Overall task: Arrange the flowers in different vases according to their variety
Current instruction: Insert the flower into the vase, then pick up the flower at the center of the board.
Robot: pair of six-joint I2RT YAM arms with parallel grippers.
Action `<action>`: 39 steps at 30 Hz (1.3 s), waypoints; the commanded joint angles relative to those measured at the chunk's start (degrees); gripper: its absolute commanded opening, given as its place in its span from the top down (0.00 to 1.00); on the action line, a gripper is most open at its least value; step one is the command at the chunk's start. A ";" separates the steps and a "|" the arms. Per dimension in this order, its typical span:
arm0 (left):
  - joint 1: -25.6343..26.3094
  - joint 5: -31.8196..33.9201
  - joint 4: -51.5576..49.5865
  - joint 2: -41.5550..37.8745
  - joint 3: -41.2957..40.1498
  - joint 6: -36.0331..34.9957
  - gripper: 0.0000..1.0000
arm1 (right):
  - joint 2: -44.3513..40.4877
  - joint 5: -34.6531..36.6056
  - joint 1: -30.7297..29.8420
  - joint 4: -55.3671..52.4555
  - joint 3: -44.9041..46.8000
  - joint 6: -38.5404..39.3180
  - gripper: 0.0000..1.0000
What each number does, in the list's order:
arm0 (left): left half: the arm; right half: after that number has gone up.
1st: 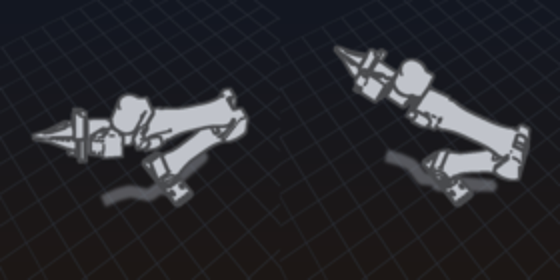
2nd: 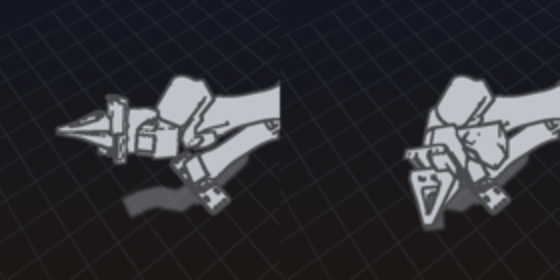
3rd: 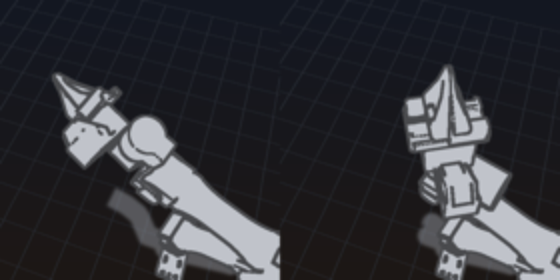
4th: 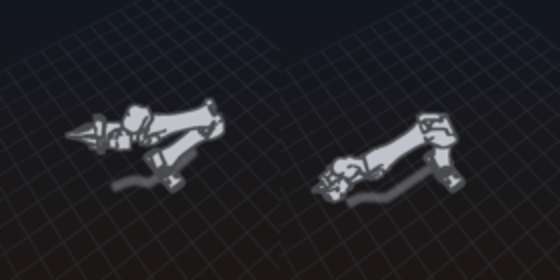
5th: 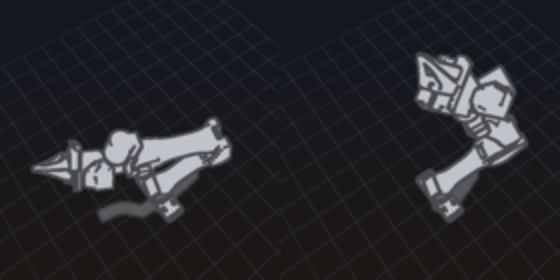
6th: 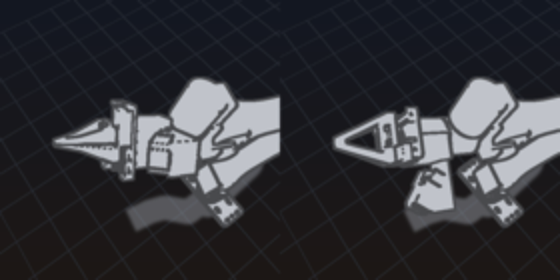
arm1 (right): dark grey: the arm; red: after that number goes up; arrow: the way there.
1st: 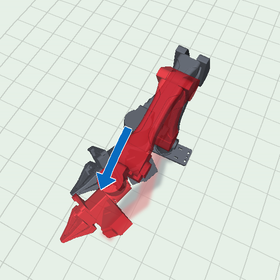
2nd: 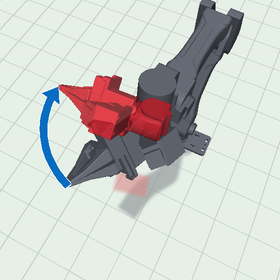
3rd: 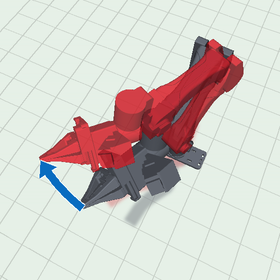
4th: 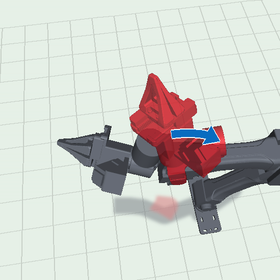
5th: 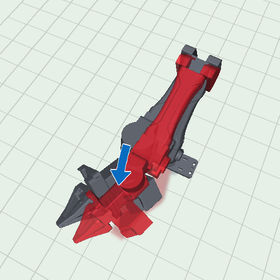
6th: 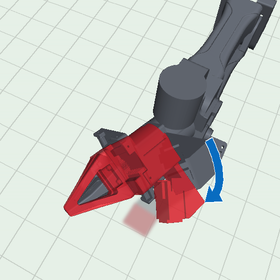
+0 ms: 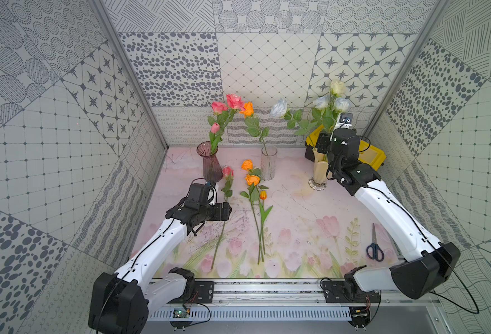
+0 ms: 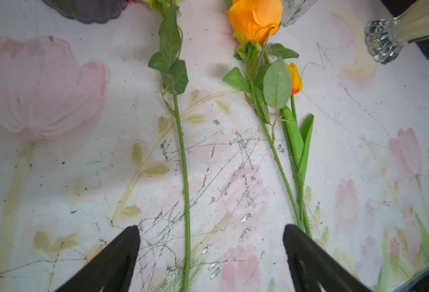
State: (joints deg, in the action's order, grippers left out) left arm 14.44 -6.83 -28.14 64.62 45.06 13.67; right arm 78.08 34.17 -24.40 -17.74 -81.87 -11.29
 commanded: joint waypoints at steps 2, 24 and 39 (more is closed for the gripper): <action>0.63 4.64 -4.43 3.92 2.26 -0.37 0.12 | -4.47 -5.12 -1.92 -5.61 3.96 -6.11 0.27; 5.42 14.34 -9.62 30.31 17.01 0.40 0.28 | -13.97 -37.28 -3.90 -14.17 22.47 -21.63 0.25; 5.34 19.79 -9.34 42.62 24.98 -0.78 0.53 | -18.80 -44.28 -3.86 -12.59 32.00 -24.57 0.25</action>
State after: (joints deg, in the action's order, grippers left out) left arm 19.70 9.61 -35.88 104.73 67.83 13.39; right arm 60.77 -9.08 -28.05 -32.64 -50.70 -34.74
